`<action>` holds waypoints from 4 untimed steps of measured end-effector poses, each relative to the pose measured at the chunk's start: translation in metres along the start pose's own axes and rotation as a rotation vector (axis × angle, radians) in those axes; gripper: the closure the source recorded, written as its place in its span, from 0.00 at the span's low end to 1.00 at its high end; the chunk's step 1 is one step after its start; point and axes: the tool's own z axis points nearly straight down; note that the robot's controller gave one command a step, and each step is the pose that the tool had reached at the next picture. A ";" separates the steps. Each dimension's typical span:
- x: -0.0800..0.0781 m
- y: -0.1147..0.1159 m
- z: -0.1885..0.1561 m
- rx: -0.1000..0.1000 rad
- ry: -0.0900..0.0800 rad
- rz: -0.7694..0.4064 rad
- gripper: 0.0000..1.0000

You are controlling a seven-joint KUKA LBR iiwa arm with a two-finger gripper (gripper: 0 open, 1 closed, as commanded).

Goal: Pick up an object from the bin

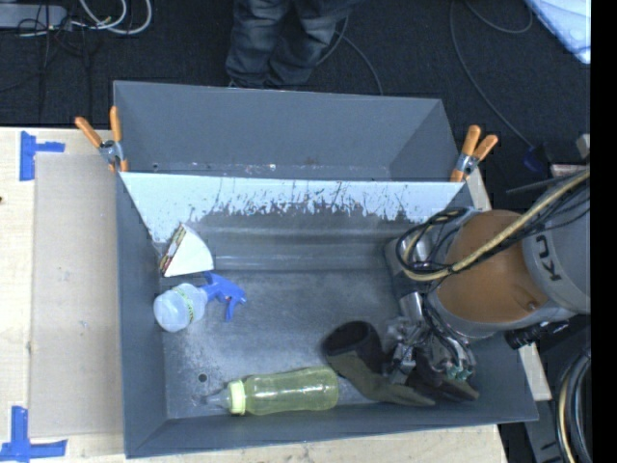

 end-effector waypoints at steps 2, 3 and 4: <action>0.003 -0.001 -0.001 0.001 -0.001 0.005 1.00; 0.005 -0.001 -0.028 0.000 0.008 0.003 1.00; 0.004 -0.001 -0.049 0.000 0.002 0.003 1.00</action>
Offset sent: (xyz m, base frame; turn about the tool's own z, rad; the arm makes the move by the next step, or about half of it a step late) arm -0.0002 -0.0001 0.1128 0.0000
